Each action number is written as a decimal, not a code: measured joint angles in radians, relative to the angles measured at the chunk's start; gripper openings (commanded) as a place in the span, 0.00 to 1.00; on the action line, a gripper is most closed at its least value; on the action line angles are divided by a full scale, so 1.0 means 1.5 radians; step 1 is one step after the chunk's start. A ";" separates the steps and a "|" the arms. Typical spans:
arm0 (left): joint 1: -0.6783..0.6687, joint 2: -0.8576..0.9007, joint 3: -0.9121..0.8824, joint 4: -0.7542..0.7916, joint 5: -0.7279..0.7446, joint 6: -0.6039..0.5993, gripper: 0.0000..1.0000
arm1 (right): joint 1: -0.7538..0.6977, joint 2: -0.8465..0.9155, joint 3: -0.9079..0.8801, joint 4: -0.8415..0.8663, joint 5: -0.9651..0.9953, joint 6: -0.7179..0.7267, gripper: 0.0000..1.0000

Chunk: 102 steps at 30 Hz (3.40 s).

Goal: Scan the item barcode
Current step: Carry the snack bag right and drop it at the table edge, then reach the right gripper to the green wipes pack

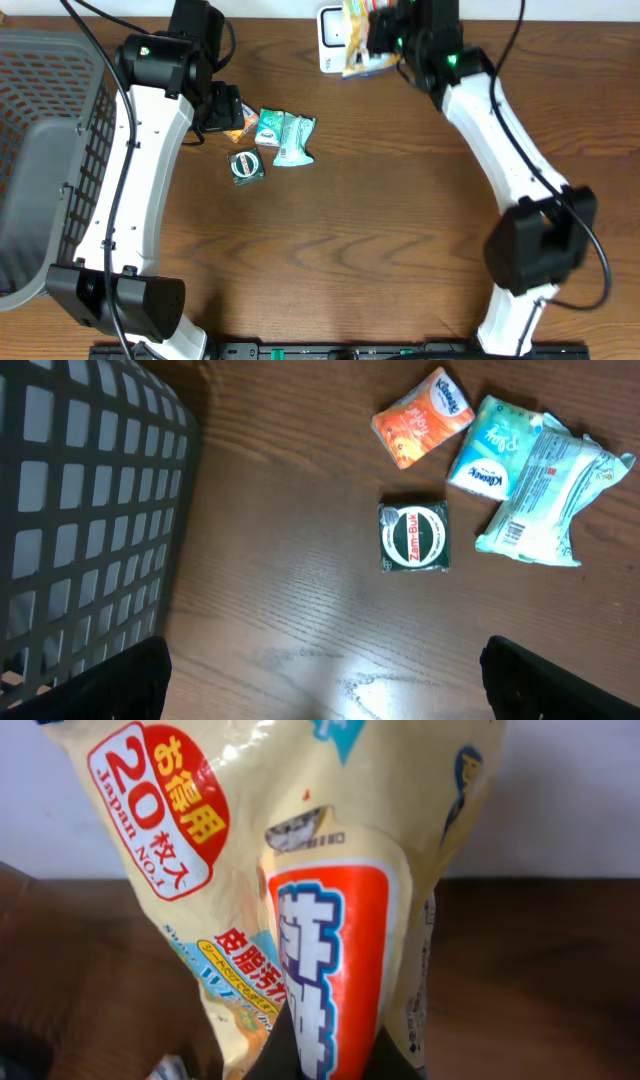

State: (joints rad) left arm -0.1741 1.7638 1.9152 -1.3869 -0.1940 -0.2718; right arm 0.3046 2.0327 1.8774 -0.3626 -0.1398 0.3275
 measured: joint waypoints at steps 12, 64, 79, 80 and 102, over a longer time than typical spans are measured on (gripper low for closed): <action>0.000 0.000 0.000 0.000 0.000 0.000 0.97 | 0.001 0.299 0.275 -0.167 -0.017 0.004 0.01; 0.000 0.000 0.000 0.000 0.000 0.000 0.98 | -0.329 0.297 0.389 -0.600 -0.141 -0.184 0.98; 0.000 0.000 0.000 0.000 0.000 0.000 0.98 | -0.037 0.297 0.267 -0.548 -0.262 -0.169 0.99; 0.000 0.000 0.000 0.000 0.000 0.000 0.98 | -0.017 0.297 0.248 -0.525 -0.268 -0.158 0.99; 0.000 0.000 0.000 0.000 0.000 0.000 0.98 | 0.114 0.290 0.070 -0.241 -0.374 0.056 0.44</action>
State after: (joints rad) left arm -0.1741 1.7638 1.9152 -1.3872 -0.1940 -0.2718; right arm 0.4755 2.4672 1.9827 -0.7235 -0.7002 0.4114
